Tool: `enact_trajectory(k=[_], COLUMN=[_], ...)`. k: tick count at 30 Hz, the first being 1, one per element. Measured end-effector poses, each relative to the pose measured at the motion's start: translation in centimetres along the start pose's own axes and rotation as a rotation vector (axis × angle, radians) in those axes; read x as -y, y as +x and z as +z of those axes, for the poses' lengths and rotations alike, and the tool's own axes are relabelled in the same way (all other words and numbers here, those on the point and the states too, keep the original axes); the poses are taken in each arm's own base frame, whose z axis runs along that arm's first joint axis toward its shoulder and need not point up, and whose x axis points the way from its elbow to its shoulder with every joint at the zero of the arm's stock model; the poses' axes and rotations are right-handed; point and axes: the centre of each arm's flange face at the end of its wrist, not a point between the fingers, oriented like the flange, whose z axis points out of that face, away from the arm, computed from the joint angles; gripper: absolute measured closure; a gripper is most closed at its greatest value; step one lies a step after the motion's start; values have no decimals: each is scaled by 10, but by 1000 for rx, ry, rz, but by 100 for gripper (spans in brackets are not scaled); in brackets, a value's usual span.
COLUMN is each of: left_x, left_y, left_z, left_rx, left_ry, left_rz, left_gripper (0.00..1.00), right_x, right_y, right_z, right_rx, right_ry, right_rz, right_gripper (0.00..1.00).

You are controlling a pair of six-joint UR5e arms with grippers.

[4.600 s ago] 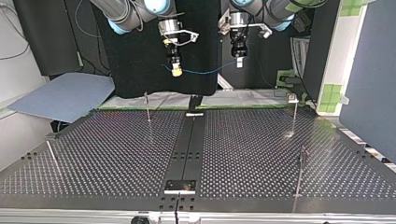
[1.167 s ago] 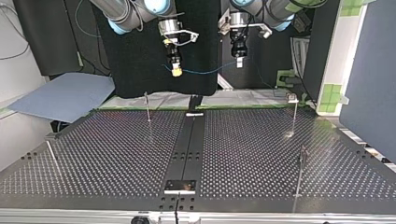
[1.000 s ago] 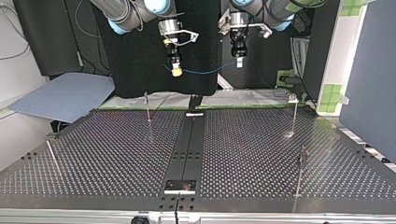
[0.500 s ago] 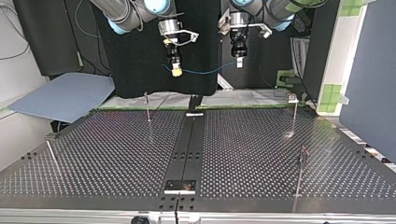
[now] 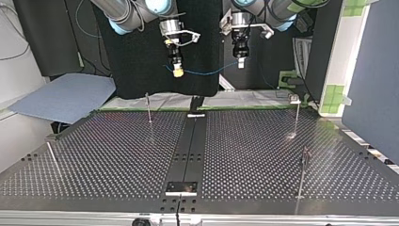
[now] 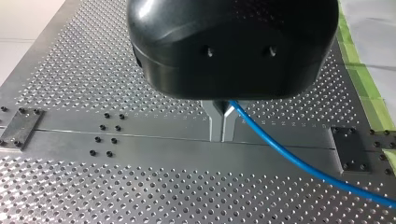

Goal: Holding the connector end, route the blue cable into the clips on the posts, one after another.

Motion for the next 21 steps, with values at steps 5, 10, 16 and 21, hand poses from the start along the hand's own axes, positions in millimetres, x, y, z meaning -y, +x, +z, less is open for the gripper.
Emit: enact_trajectory(k=[5,10,16,21], left_x=[0,0,0,3], left_y=[0,0,0,-3], left_z=[0,0,0,-3], left_rx=[0,0,0,-1], left_ry=[0,0,0,11], left_rz=[0,0,0,10], left_gripper=[99,99,99,99], right_x=[0,0,0,3], right_y=[0,0,0,-2], right_z=[0,0,0,0], right_rx=[0,0,0,5], right_ry=[0,0,0,0], right_rz=[0,0,0,4], right_gripper=[100,100,100,100])
